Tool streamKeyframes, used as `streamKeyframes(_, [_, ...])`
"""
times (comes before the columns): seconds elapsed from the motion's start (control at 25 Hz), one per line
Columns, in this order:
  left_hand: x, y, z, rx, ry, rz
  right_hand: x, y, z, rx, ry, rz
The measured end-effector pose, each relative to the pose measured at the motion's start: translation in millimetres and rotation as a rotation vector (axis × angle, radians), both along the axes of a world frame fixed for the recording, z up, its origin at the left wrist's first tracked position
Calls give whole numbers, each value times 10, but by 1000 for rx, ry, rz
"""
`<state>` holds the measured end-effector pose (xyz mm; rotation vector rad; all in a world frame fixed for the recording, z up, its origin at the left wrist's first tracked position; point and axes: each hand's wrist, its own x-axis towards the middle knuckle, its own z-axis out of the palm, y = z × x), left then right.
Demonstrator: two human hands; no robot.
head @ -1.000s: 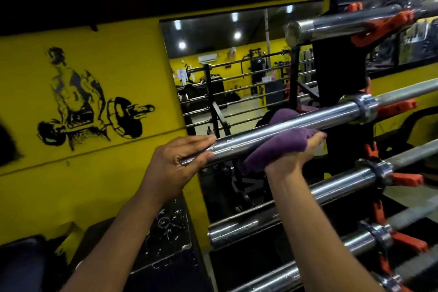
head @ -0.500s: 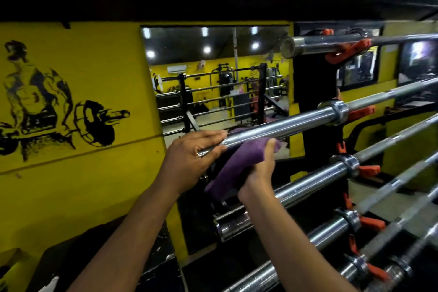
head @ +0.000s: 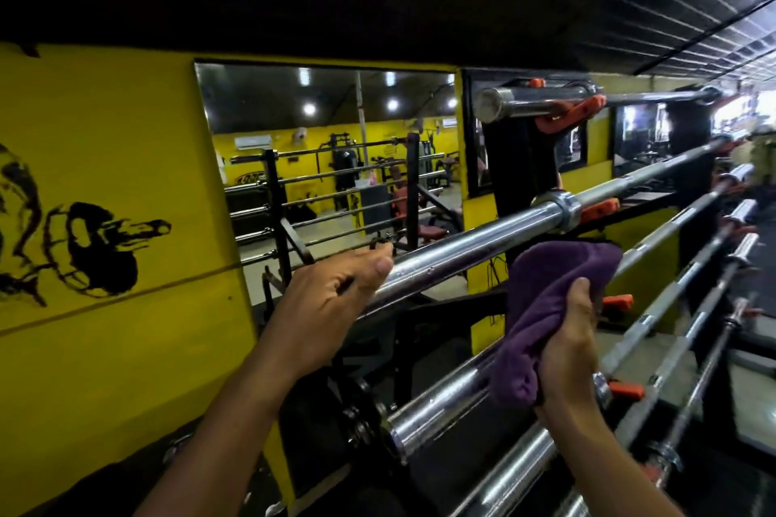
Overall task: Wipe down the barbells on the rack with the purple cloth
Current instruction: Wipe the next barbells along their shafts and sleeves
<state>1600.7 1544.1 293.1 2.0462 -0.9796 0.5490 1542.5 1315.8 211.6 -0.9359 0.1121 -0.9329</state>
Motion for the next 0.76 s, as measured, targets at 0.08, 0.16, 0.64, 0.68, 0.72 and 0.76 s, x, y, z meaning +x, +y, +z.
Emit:
streamKeyframes(0.08, [58,91,14,-63,101,-97,65,0,27,-62,26,-69])
streamKeyframes(0.16, [93,166,-30,-25,52,-139,173,48,17,-45,-32,-103])
streamKeyframes(0.64, [1100,-28,212,-126,97,-619,332,162,228,-222,-79,-291])
streamKeyframes(0.68, [1315,-214,243,-98,135,-650,320,205,395,-343,-92,-357])
streamKeyframes(0.72, [1455,-356,266,20,99,-691,332,267,546,-476,-104,-386])
streamKeyframes(0.76, [1583,-559,272,133,47,-738,349,296,651,-655,-71,-384])
